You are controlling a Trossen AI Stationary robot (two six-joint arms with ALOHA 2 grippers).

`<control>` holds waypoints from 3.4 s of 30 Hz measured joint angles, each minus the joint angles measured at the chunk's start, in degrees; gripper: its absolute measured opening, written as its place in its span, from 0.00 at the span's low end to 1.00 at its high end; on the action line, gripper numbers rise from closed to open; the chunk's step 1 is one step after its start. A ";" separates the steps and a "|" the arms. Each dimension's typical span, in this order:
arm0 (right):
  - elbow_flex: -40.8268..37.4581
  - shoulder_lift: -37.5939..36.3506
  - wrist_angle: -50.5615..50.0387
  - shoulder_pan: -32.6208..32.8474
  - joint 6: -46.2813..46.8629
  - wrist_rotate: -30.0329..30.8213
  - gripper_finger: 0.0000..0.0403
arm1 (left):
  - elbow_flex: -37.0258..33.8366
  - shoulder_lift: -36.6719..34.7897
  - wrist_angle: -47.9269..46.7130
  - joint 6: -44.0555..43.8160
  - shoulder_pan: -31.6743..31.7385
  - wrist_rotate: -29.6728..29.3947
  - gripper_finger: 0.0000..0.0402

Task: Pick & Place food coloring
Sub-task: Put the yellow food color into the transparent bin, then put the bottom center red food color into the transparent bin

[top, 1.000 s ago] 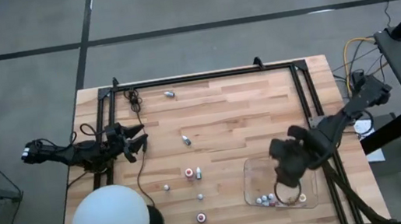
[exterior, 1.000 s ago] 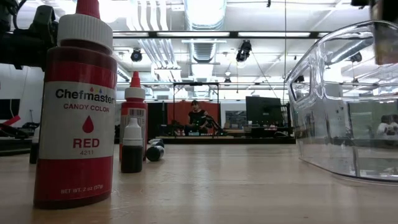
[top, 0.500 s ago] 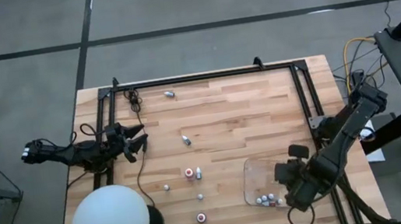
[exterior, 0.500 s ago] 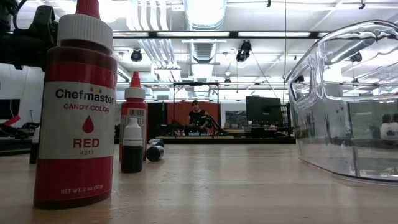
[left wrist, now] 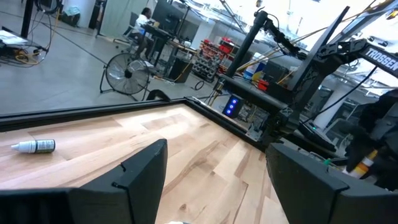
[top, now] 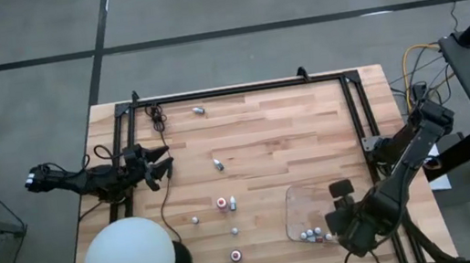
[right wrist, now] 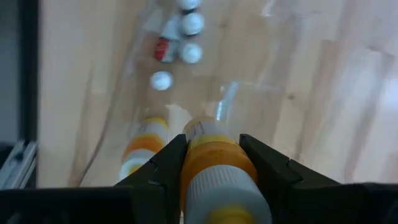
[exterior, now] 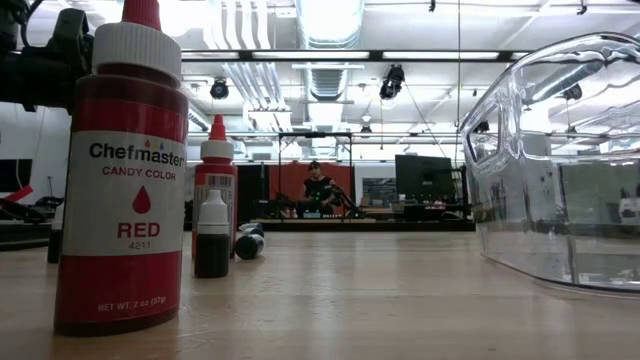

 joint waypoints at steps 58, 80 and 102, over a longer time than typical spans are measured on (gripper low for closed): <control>-22.00 -6.10 20.21 4.91 -16.63 -2.53 0.30 | 0.02 0.01 -0.06 0.01 -0.01 -0.02 0.61; -23.51 -8.24 19.40 4.85 -13.56 -3.00 0.57 | 0.00 0.01 -0.06 -0.01 -0.01 -0.02 0.61; -7.76 -14.27 8.07 4.72 -14.17 0.60 0.60 | 0.00 0.00 -0.06 0.01 0.00 0.00 0.61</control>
